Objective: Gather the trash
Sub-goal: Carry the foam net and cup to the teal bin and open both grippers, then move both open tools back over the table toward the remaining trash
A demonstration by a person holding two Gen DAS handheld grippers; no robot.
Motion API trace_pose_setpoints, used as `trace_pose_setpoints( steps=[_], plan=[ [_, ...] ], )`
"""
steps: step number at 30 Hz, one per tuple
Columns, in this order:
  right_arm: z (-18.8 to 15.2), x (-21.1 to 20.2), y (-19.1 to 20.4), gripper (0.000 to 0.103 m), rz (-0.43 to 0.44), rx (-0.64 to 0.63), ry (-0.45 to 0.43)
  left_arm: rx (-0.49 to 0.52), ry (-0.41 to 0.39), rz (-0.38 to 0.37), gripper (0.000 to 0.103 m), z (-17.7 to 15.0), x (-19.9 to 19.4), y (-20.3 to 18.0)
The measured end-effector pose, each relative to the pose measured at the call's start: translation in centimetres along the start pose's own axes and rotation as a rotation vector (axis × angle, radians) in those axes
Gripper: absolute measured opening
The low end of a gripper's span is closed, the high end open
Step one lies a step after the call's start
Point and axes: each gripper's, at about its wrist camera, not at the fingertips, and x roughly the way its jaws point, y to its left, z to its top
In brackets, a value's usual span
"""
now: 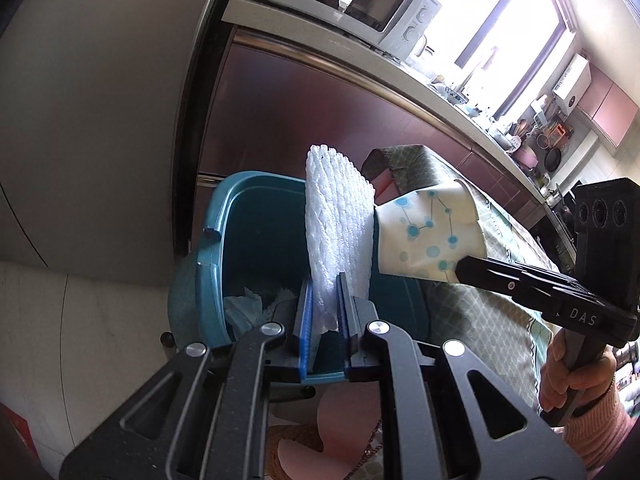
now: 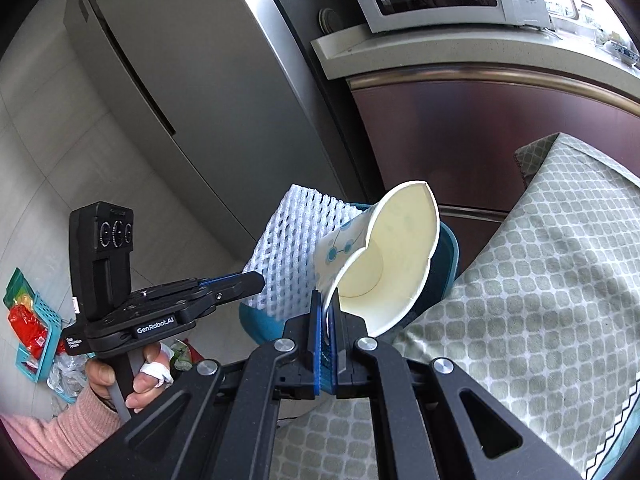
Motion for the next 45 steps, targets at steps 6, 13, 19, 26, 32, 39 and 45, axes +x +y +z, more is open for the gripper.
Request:
trace_pose_setpoints(
  steps=[6, 13, 19, 26, 32, 39, 45],
  plan=[
    [0.6, 2.1, -0.8, 0.004, -0.021, 0.025, 0.039, -0.016, 0.034, 0.012, 0.012, 0.2, 2.2, -0.2],
    [1.0, 3.7, -1.6, 0.019, -0.049, 0.046, 0.064, -0.022, 0.066, 0.034, 0.017, -0.2, 5.0, -0.6],
    [0.8, 3.1, -1.8, 0.019, -0.042, 0.047, 0.046, -0.006, 0.082, 0.029, 0.02, -0.7, 6.3, -1.6],
    [-0.2, 0.9, -1.8, 0.02, -0.015, 0.055, 0.003, 0.041, 0.057, 0.013, 0.023, -1.0, 5.5, -3.3],
    [-1.2, -1.8, -1.3, 0.023, 0.006, 0.041, -0.051, 0.107, 0.004, 0.002, 0.029, -1.4, 3.3, -5.8],
    [-2.6, -5.3, -1.1, 0.027, 0.028, 0.044, -0.125, 0.199, -0.064, 0.012, 0.044, -2.4, 0.0, -9.6],
    [-4.3, -8.2, -0.9, 0.039, 0.013, 0.037, -0.174, 0.254, -0.103, 0.05, 0.062, -3.5, -2.6, -12.4]
  ],
)
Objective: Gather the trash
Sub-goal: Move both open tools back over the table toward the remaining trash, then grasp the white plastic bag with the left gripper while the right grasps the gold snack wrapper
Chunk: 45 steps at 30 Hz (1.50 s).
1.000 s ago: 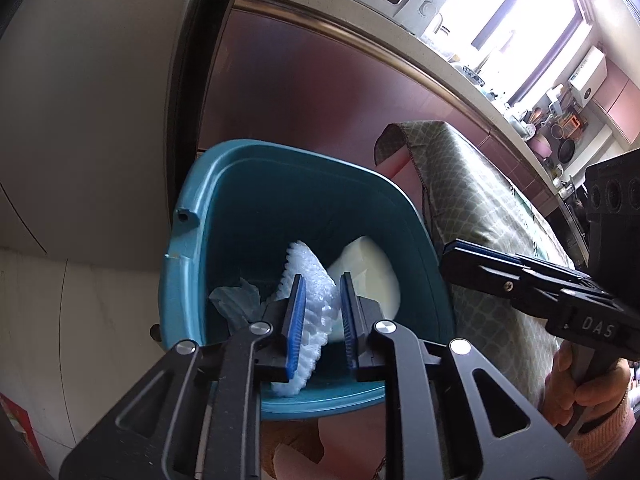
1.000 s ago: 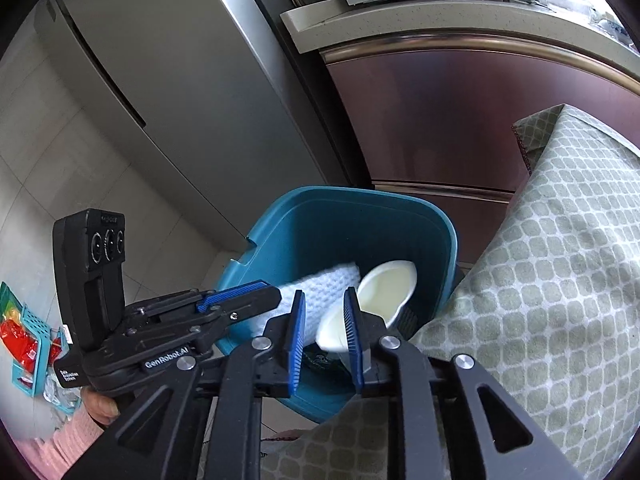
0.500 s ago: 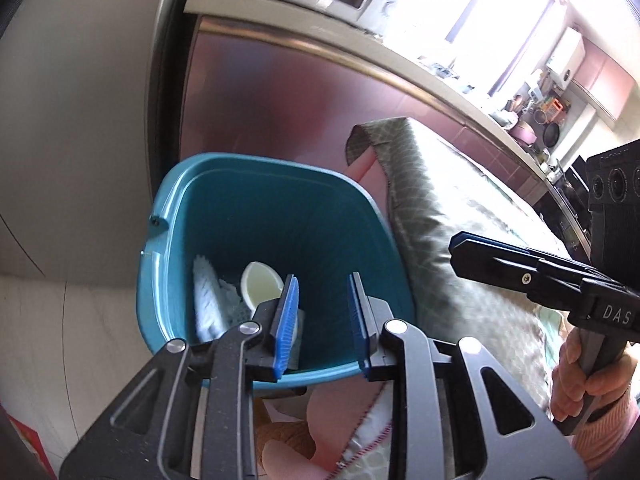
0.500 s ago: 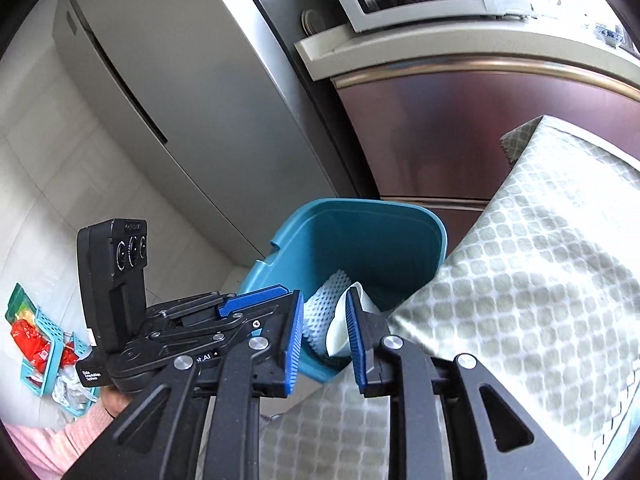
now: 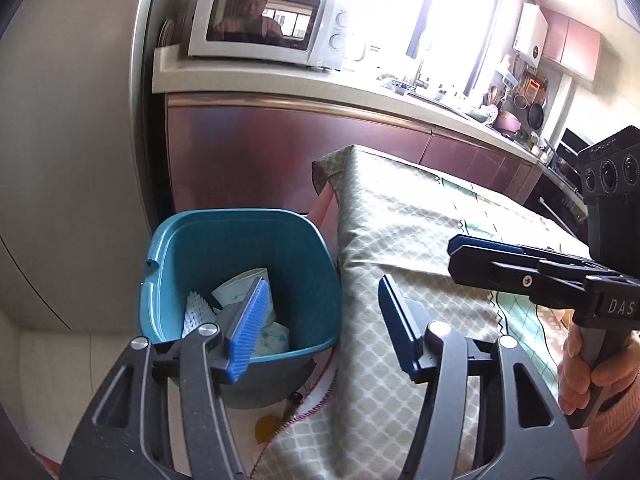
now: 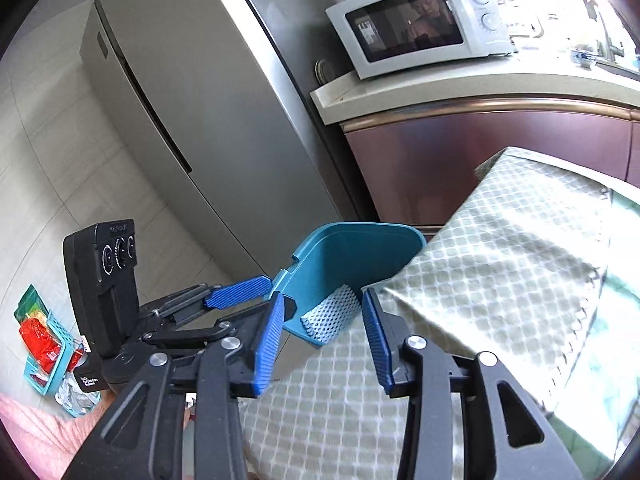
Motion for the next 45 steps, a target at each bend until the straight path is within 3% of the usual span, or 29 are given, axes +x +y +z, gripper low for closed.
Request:
trace_pose_setpoints(
  steps=[8, 15, 21, 35, 41, 45],
  plan=[
    [-1.8, -4.8, -0.5, 0.05, -0.049, 0.008, -0.08, 0.045, -0.043, 0.018, 0.082, -0.6, -2.6, -3.2],
    [-4.2, -9.2, -2.1, 0.054, -0.114, 0.037, -0.138, 0.092, -0.076, -0.01, 0.097, -0.9, -3.8, -6.5],
    [-7.2, -13.7, -4.8, 0.055, -0.202, 0.119, -0.186, 0.141, -0.068, -0.078, 0.097, -1.2, -3.5, -10.0],
    [-14.0, -22.8, -12.4, 0.055, -0.413, 0.346, -0.286, 0.291, 0.038, -0.247, 0.097, -2.9, 0.4, -20.3],
    [-15.4, -24.7, -14.3, 0.055, -0.476, 0.391, -0.31, 0.331, 0.086, -0.305, 0.092, -3.4, 2.2, -23.5],
    [-16.6, -25.9, -15.5, 0.055, -0.506, 0.415, -0.309, 0.343, 0.124, -0.345, 0.083, -3.5, 3.9, -25.7]
  ],
)
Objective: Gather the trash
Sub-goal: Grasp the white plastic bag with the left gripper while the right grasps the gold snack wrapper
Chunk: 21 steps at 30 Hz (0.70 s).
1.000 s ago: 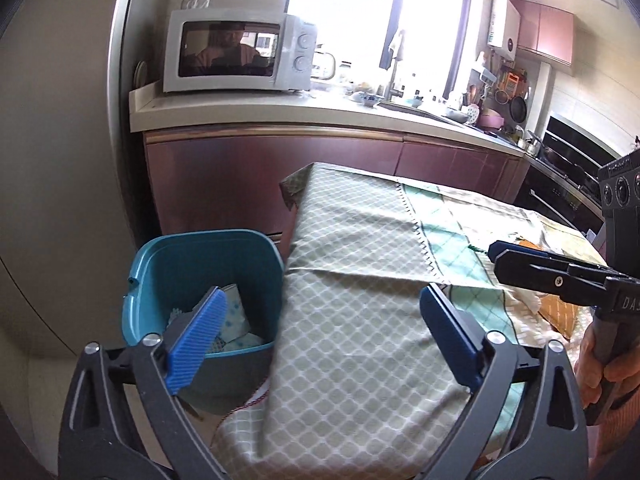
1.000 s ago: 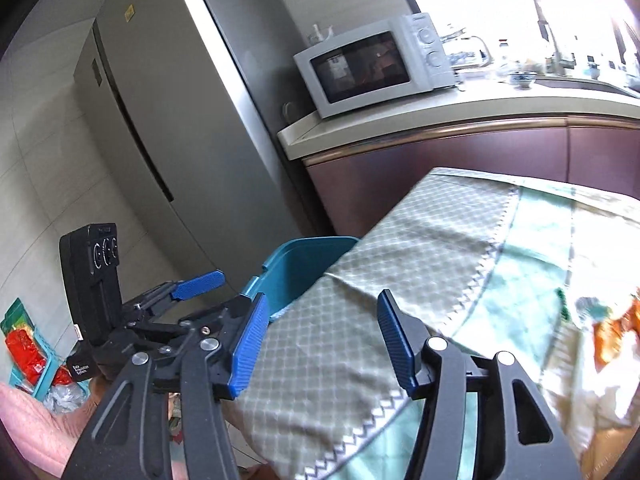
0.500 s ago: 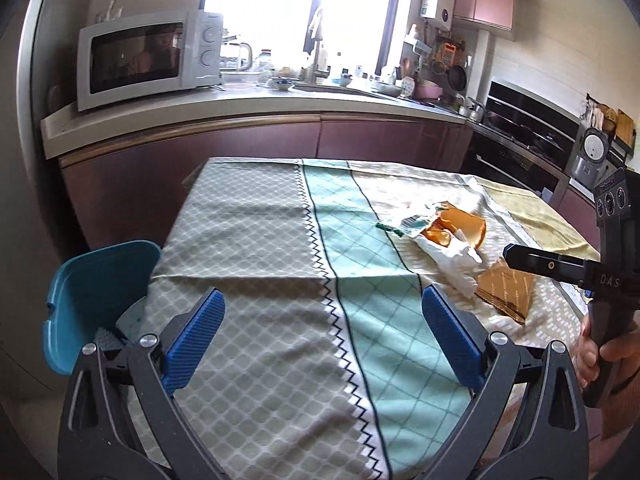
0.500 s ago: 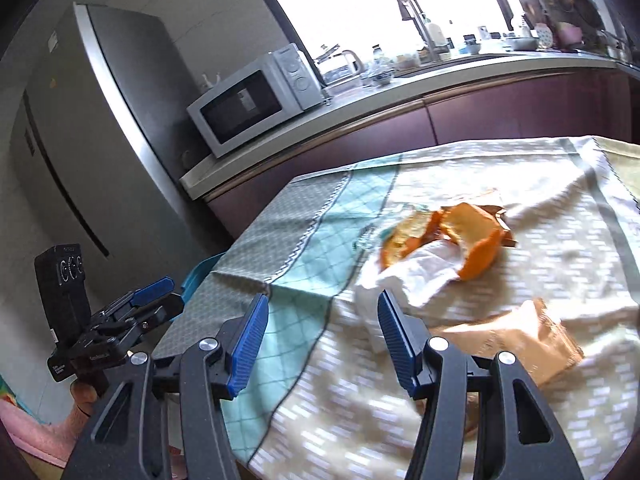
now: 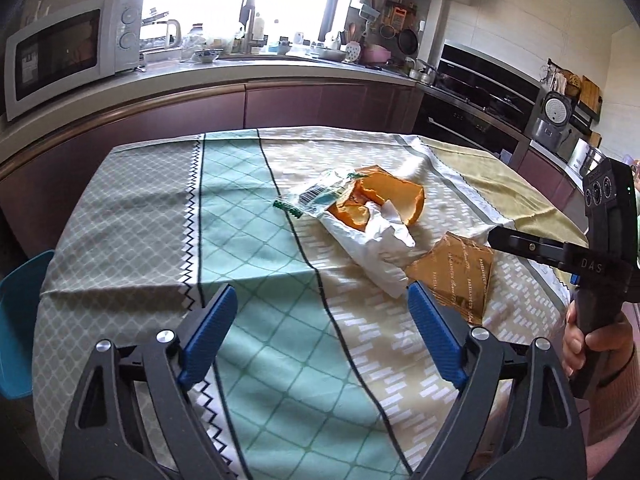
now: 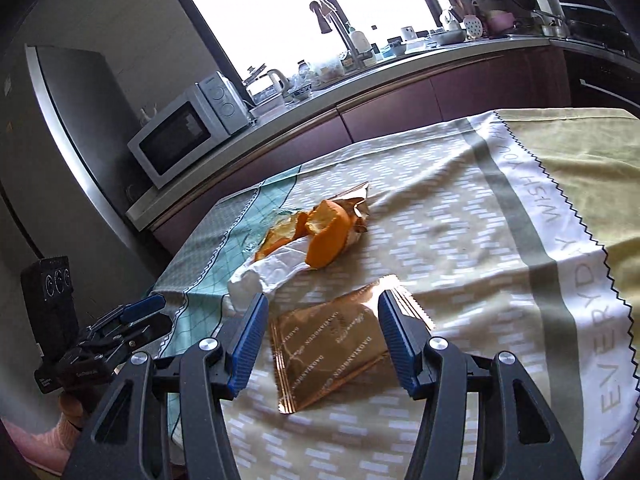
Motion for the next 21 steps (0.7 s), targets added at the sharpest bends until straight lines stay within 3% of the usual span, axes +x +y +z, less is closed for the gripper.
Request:
trace_pose_setpoints(
  steps=[5, 14, 18, 21],
  plan=[
    [-0.4, 0.3, -1.7, 0.055, -0.033, 0.027, 0.025, -0.004, 0.042, -0.065, 0.076, 1.1, 2.8, -1.2],
    [-1.1, 0.6, -3.7, 0.057, -0.047, 0.086, 0.047, -0.042, 0.117, -0.098, 0.063, 2.4, 6.9, -1.7],
    [-1.1, 0.5, -3.9, 0.061, -0.02, 0.102, 0.046, -0.057, 0.144, -0.11, 0.051, 2.7, 7.9, -1.7],
    [-1.1, 0.7, -3.8, 0.063, 0.003, 0.109, 0.047, -0.077, 0.172, -0.125, 0.034, 2.6, 8.6, -1.4]
  ],
)
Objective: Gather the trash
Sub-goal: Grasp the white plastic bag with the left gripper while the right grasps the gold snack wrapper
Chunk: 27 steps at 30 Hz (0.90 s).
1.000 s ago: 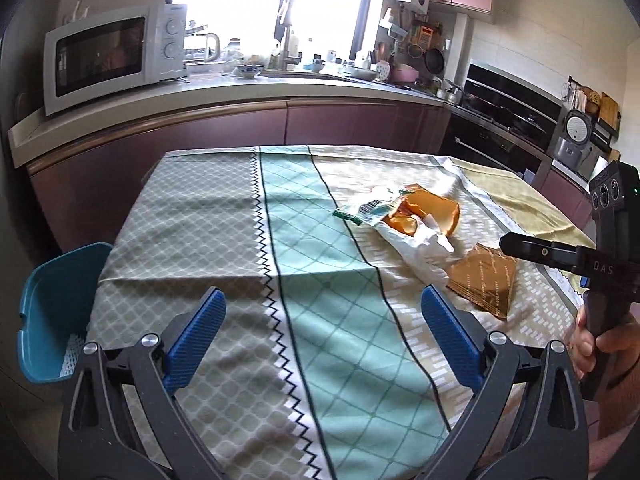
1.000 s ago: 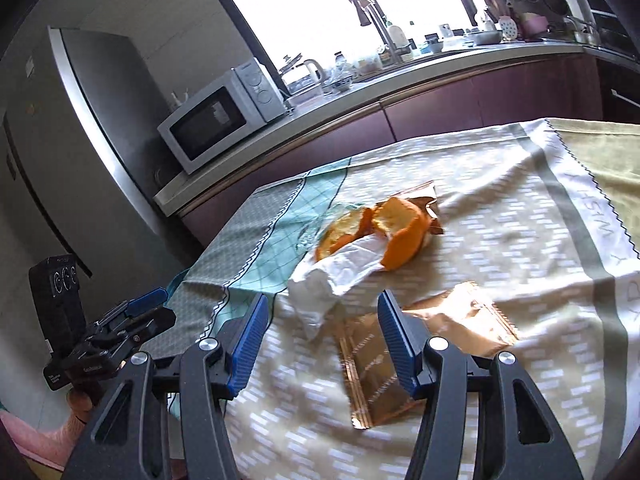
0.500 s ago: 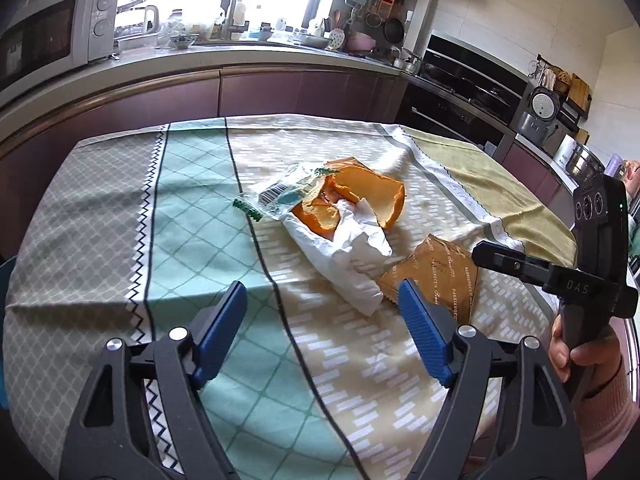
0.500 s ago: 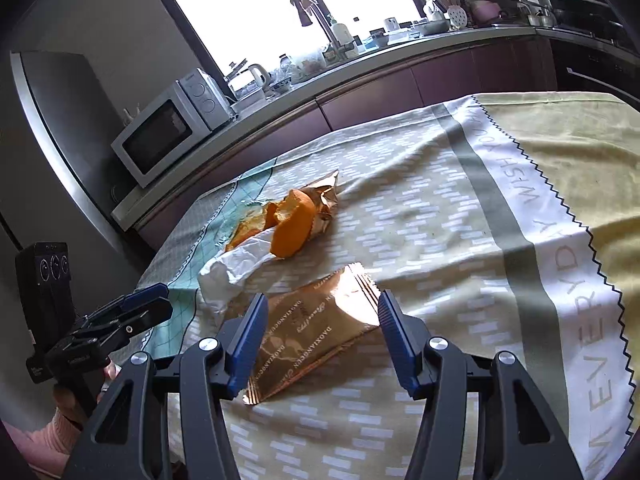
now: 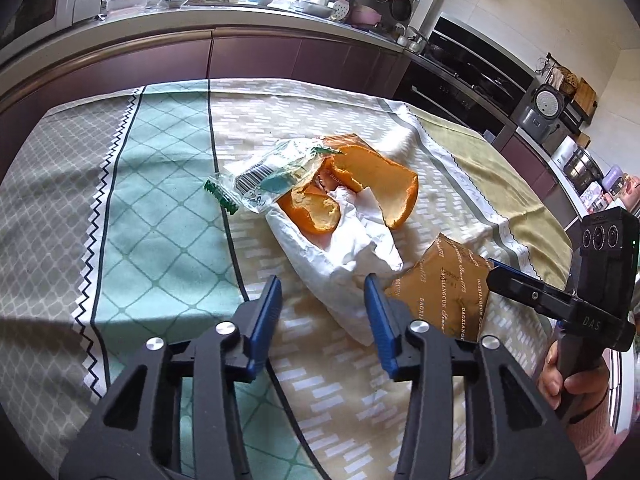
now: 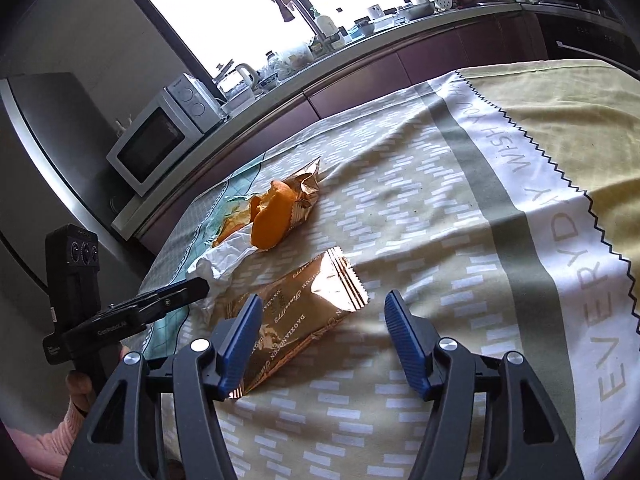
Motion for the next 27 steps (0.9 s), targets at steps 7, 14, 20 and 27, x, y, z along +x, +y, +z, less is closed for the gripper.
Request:
trace_pose_setpoints(
  steps=[7, 14, 20, 27],
  plan=[
    [-0.2, 0.6, 0.8, 0.053, 0.042, -0.002, 0.014, -0.058, 0.015, -0.057, 0.009, -0.2, 0.1, 1.0],
    [-0.5, 1.0, 1.0, 0.017, 0.078, 0.011, 0.041, -0.055, -0.009, -0.049, 0.005, -0.8, -1.3, 1.3],
    [-0.2, -0.1, 1.2, 0.009, 0.11, 0.02, 0.014, -0.058, -0.038, -0.051, 0.001, -1.5, -3.5, 2.1],
    [-0.1, -1.2, 1.9, 0.008, 0.124, 0.008, -0.01, -0.03, -0.051, -0.065, 0.032, -1.3, -4.1, 1.6]
  ],
)
